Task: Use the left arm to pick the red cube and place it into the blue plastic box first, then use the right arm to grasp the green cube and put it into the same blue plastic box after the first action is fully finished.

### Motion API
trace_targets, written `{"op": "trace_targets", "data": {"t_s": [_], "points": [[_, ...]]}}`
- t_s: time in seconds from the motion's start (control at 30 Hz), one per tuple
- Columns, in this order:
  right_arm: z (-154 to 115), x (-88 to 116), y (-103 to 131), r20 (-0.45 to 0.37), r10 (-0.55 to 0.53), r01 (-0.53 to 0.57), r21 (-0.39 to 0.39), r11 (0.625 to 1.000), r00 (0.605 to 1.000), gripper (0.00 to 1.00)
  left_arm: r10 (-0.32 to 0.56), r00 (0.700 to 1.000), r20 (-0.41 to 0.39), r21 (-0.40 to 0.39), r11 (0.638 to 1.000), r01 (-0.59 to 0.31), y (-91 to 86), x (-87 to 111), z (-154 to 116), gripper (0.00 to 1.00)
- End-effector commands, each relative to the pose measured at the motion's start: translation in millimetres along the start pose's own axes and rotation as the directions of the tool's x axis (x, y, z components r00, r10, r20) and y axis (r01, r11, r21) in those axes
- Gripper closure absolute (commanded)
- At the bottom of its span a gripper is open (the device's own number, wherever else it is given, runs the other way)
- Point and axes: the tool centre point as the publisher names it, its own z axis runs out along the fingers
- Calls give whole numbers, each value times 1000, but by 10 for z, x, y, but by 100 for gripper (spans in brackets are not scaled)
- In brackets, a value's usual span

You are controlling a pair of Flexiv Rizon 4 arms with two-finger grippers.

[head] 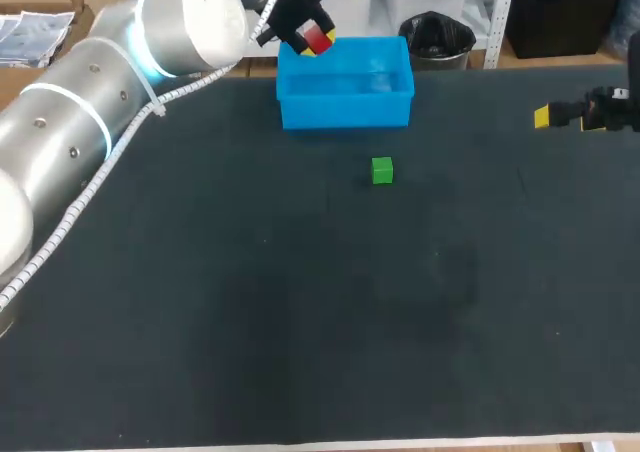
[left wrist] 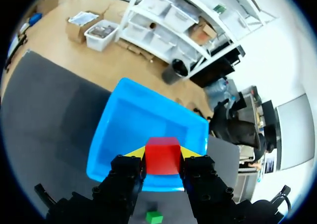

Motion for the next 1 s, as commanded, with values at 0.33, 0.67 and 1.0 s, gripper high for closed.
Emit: {"op": "trace_targets", "data": {"t_s": [0.33,0.67,1.0], "points": [[-8,-1,18,-1,2,-2,8,1000,1000,0,17,1000,-17,-47,999,-17,-49,-105,16,0],[-8,-1,18,-1,2,-2,8,1000,1000,0,136,990,39,-44,990,-134,-81,90,-461,0],[-8,-1,18,-1,2,-2,8,1000,1000,0,297,953,64,-22,955,-296,125,393,-921,0]]}}
